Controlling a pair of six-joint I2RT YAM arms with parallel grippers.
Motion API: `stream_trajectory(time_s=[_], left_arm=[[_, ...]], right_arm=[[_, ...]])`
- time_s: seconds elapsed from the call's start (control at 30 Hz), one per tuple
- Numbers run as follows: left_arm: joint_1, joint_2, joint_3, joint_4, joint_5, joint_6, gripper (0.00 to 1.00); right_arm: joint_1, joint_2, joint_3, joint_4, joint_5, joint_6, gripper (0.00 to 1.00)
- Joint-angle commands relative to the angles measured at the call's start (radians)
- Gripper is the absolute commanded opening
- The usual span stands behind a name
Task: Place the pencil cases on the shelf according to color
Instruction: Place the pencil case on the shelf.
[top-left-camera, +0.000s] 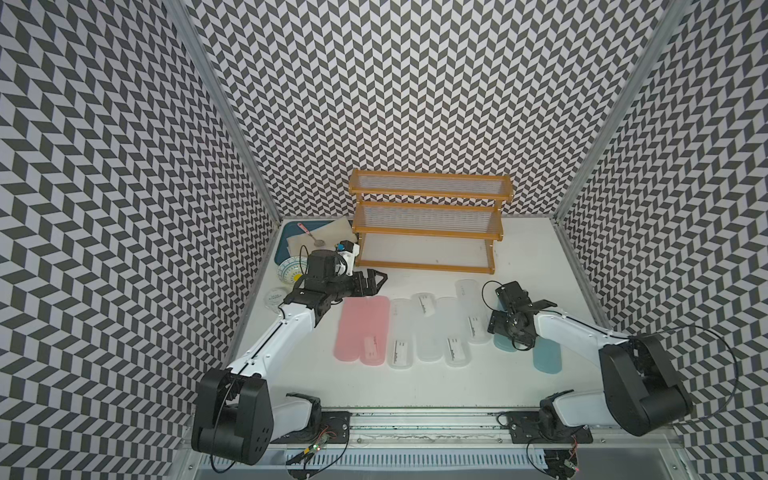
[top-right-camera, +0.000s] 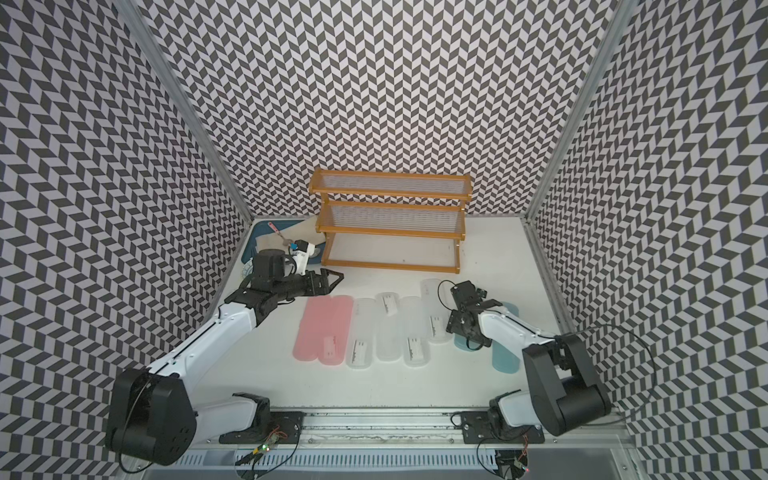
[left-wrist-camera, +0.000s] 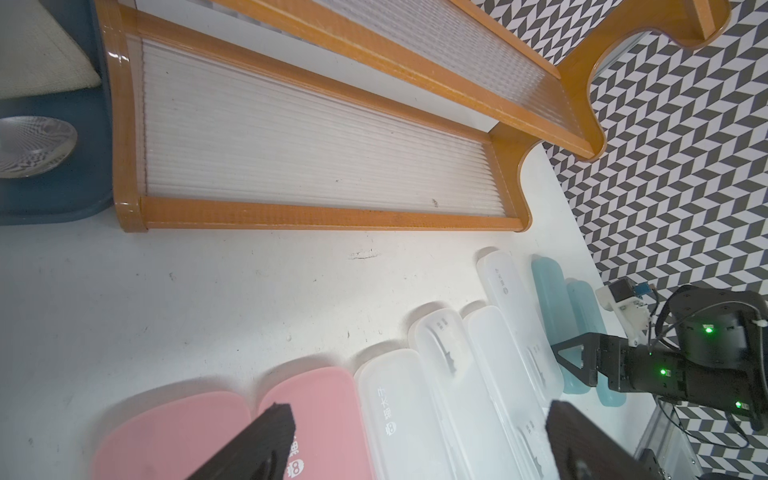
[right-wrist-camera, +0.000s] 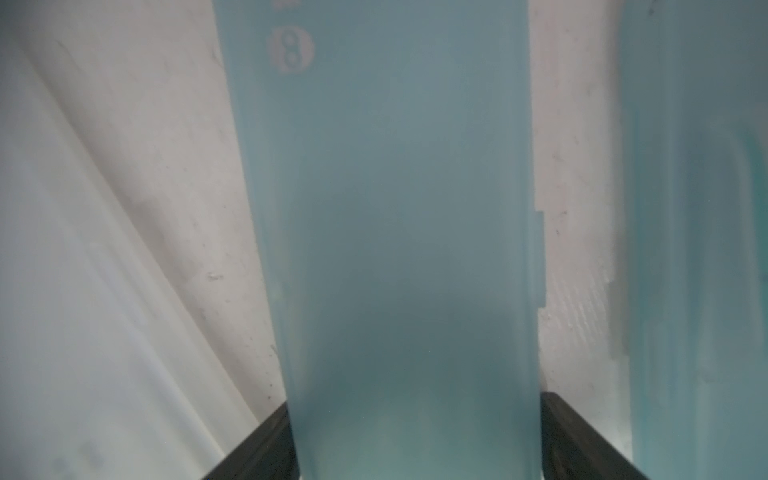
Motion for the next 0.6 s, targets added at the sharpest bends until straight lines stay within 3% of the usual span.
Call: stream_trajectory(time_s=[0.0,0.13,0.4,0.57], left_arm=[[-0.001,-0.03,0.017,0.017,0.012,0.001,1.0],[0.001,-0.049,0.023,0.005,-0.004,0.007,1.0],[-0.001,-0.23,-0.04,0.12,-0.073,0.001,1.0],[-0.001,-0.221,0.081,0.054,-0.096,-0.026,1.0]], right_arm=[[0.015,-0.005,-0.028,0.007,-0.022,0.007,0.74],[0.082,-0.08,0.026,-0.072,0.05,0.047,0.72],[0.147,-0.22,0.217,-0.243,0.09,0.041,0.68],[0.156,-0.277,0.345,-0.264,0.032,-0.054,0.67]])
